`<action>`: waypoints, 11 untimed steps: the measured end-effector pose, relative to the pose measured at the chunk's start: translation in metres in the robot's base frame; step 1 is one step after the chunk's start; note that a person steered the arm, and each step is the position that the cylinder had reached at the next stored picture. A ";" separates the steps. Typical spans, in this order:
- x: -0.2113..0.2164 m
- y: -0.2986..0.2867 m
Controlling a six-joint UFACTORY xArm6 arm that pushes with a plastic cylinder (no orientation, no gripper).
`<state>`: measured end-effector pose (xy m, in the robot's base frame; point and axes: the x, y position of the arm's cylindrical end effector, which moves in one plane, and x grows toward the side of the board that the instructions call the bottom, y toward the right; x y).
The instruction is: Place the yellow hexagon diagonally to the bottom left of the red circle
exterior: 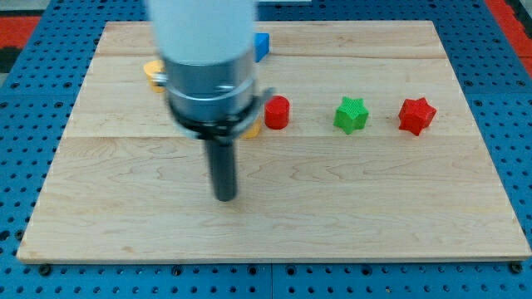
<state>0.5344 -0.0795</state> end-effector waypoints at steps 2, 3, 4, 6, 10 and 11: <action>-0.090 -0.107; -0.138 -0.106; -0.181 -0.095; -0.216 0.002; -0.137 0.059; -0.110 0.052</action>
